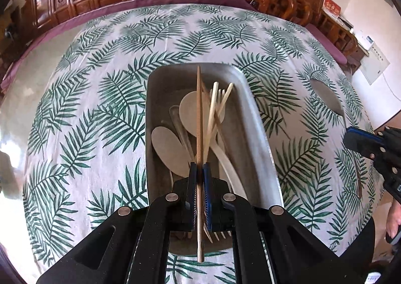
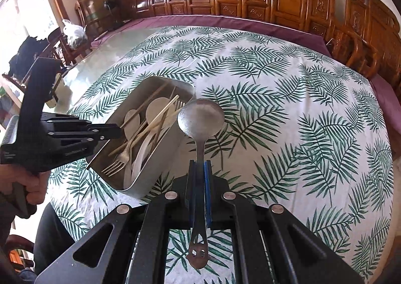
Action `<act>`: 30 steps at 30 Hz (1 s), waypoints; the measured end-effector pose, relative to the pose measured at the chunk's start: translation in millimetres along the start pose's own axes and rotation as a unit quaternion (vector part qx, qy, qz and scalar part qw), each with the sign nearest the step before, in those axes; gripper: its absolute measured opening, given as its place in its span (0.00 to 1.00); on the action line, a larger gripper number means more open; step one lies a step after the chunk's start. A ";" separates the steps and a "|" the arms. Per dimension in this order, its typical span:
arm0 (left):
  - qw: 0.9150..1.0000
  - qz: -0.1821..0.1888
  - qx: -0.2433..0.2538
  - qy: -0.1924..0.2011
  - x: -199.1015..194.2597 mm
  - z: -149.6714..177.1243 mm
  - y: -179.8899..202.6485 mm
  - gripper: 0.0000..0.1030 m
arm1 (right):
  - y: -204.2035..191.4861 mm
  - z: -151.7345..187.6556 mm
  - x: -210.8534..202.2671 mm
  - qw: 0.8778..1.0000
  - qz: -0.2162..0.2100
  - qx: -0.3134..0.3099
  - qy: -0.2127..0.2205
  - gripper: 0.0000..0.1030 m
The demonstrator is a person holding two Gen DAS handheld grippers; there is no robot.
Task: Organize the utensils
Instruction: 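Carry the chopstick into the tray and open the left tool while the right tool holds the spoon, then lower the metal spoon into the grey tray and open the right tool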
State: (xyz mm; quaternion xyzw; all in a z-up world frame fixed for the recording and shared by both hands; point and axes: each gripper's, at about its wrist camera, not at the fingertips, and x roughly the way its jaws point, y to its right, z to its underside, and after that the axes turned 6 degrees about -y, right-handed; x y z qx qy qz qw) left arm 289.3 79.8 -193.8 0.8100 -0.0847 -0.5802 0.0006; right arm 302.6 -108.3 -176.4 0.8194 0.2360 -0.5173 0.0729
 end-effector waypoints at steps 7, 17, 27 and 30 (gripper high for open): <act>1.000 0.001 -0.005 -0.003 8.1 0.6 -4.2 0.04 | -9.8 -7.8 1.9 1.000 -0.007 -0.007 0.000 0.07; 1.000 -0.005 -0.013 0.006 4.9 -1.8 -14.0 0.05 | -29.4 -22.2 4.3 1.000 -0.022 -0.019 0.003 0.07; 0.999 -0.009 -0.025 0.047 -31.0 2.8 -33.3 0.13 | -56.3 -41.4 23.7 0.999 -0.040 -0.029 0.000 0.07; 0.998 -0.011 -0.029 0.056 -40.9 5.1 -42.0 0.13 | -66.0 -47.7 31.9 0.998 -0.045 -0.032 -0.002 0.07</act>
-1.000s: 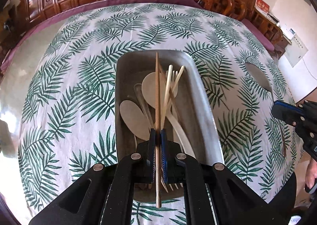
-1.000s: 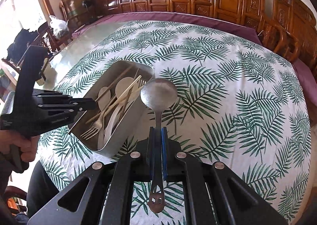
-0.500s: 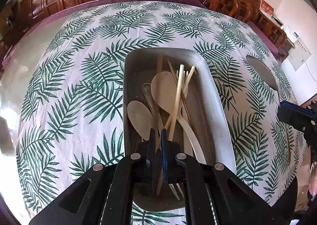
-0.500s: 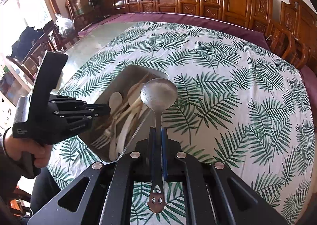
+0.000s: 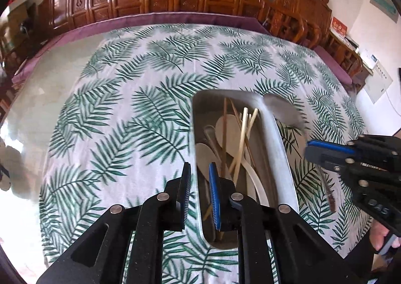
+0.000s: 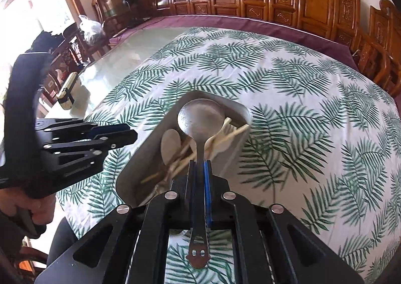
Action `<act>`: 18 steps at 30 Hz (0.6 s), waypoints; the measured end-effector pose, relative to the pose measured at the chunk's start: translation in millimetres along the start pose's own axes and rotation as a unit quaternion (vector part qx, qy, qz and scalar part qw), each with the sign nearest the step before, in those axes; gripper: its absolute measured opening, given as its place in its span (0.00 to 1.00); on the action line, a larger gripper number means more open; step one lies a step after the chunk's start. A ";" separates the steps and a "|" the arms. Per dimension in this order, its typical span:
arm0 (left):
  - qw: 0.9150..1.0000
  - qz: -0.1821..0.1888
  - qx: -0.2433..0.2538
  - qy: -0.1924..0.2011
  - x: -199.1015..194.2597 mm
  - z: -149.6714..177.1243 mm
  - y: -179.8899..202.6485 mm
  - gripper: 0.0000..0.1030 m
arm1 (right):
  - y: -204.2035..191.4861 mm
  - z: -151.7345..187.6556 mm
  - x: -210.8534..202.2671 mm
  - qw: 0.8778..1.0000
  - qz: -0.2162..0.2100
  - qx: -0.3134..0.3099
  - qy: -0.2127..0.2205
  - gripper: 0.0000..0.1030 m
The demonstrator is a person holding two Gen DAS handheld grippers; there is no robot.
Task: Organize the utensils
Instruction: 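Lower the metal spoon into the grey tray and open the right tool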
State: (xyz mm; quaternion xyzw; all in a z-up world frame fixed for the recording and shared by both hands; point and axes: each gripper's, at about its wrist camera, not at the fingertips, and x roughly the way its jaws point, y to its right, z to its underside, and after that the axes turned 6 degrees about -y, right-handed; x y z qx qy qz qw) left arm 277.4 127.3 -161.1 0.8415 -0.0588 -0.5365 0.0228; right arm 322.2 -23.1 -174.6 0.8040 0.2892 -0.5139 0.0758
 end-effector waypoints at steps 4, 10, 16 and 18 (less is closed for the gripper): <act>1.000 -0.003 -0.007 0.009 -10.5 1.0 -11.2 0.13 | -10.0 -11.5 14.1 1.000 -0.006 -0.001 -0.003 0.07; 1.000 -0.010 -0.015 0.020 -21.9 3.2 -23.8 0.13 | -18.0 -22.2 39.1 1.000 -0.005 0.002 -0.016 0.07; 0.999 -0.015 -0.019 0.023 -28.5 7.0 -30.6 0.13 | -12.7 -24.4 60.3 0.999 0.000 0.017 -0.031 0.07; 0.999 -0.017 -0.020 0.024 -30.9 8.6 -32.1 0.13 | -8.6 -25.1 67.3 0.999 0.001 0.026 -0.036 0.07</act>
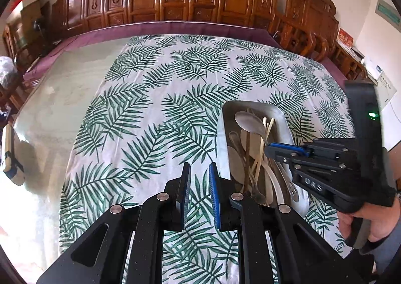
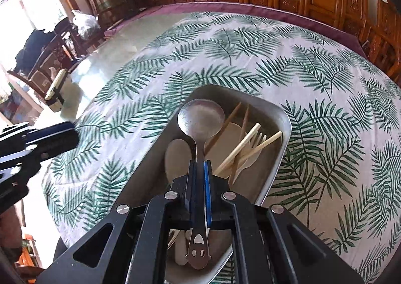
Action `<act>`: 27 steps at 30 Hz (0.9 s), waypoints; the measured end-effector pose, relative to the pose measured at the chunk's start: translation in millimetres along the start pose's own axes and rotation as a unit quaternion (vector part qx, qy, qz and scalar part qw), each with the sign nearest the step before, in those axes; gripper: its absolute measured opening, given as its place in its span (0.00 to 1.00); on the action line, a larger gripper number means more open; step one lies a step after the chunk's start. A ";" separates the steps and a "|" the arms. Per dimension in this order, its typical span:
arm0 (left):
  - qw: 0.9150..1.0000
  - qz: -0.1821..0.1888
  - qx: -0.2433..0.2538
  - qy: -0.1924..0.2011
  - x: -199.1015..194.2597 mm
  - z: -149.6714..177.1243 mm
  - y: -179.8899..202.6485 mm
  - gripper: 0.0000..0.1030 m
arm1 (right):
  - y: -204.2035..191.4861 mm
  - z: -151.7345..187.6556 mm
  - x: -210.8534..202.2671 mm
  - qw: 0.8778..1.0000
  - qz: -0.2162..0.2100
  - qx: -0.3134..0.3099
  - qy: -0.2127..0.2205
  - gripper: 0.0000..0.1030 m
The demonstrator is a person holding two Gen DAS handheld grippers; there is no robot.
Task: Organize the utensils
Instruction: 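Lower the metal spoon into the grey tray and open the right tool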
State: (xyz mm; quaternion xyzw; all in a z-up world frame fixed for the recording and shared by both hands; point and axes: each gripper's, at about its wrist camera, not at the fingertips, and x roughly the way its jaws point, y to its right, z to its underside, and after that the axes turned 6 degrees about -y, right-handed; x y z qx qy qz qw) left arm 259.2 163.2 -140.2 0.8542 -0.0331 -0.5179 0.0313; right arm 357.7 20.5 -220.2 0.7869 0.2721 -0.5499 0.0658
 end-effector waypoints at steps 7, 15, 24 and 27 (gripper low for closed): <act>1.000 -0.004 -0.004 0.001 -5.1 5.1 -4.9 0.13 | 1.5 -3.4 15.8 1.000 0.000 0.011 -0.013 0.07; 1.000 -0.007 -0.004 0.002 -9.6 9.0 -4.7 0.13 | -2.9 -4.8 18.4 0.999 -0.034 0.022 -0.017 0.08; 1.000 -0.009 -0.005 0.002 -13.0 12.3 -5.5 0.13 | 1.2 -1.0 16.1 0.998 -0.055 0.028 -0.008 0.08; 1.000 -0.008 -0.004 0.003 -14.6 12.5 -3.9 0.13 | 3.9 0.9 12.9 0.997 -0.069 0.029 -0.004 0.08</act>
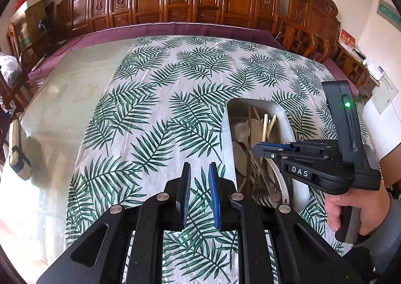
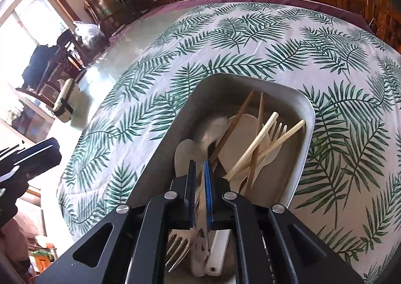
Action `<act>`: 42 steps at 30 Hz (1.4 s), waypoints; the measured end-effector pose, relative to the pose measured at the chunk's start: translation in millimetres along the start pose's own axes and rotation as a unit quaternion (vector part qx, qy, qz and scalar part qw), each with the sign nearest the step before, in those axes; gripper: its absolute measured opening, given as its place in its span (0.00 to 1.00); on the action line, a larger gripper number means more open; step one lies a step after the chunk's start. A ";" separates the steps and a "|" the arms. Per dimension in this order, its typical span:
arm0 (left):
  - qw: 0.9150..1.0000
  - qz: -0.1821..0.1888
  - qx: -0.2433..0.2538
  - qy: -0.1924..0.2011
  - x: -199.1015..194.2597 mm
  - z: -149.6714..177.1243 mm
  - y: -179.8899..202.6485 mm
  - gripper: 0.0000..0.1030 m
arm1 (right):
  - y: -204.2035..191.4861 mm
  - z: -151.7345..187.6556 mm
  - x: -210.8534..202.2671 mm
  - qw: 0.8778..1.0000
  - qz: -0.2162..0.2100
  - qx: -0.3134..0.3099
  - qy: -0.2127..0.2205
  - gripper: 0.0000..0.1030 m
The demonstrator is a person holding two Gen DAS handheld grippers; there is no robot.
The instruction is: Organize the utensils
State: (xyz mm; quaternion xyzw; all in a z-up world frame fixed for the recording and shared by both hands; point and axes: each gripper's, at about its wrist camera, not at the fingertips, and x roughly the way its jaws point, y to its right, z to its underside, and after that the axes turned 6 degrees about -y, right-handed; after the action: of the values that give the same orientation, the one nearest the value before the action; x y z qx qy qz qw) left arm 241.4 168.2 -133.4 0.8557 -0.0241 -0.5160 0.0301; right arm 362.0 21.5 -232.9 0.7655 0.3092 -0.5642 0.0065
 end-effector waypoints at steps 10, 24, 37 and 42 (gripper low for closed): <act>1.000 0.002 0.000 0.014 -19.3 6.5 22.3 0.13 | -5.0 29.7 -62.7 0.998 0.031 -0.027 0.047 0.08; 0.998 -0.007 0.022 0.064 -67.6 41.5 84.8 0.66 | -1.7 118.1 -178.2 0.988 0.064 -0.017 0.137 0.24; 0.995 -0.003 0.036 0.090 -96.3 88.9 136.7 0.92 | 7.1 210.5 -255.6 0.966 0.137 0.031 0.216 0.94; 0.994 -0.013 0.043 0.097 -111.1 99.1 151.4 0.92 | 6.4 237.0 -279.6 0.959 0.149 0.047 0.235 0.97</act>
State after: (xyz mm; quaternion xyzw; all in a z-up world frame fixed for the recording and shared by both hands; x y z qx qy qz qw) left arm 100.4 22.6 -70.1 0.9023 -0.0324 -0.4298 -0.0115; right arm 113.3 -199.1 -78.5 0.9133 0.1578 -0.3750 -0.0182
